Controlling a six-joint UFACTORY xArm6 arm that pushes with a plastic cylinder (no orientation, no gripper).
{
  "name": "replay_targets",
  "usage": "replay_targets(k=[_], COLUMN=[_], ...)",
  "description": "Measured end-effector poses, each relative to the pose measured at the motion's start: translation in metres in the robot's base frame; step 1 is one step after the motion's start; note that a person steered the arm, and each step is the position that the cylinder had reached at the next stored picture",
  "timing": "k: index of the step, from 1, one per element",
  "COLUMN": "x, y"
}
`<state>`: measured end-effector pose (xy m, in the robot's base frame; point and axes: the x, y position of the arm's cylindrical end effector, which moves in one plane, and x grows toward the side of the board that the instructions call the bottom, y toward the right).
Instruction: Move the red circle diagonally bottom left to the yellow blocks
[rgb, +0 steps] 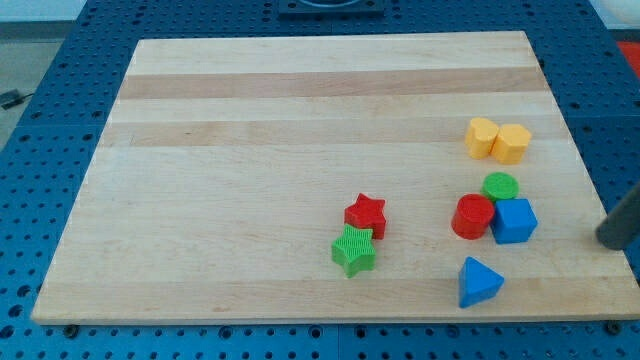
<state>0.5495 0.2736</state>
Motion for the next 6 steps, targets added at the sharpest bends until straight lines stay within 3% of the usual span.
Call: replay_targets(k=[3,6], x=[0.022,-0.024], y=[-0.068,-0.174])
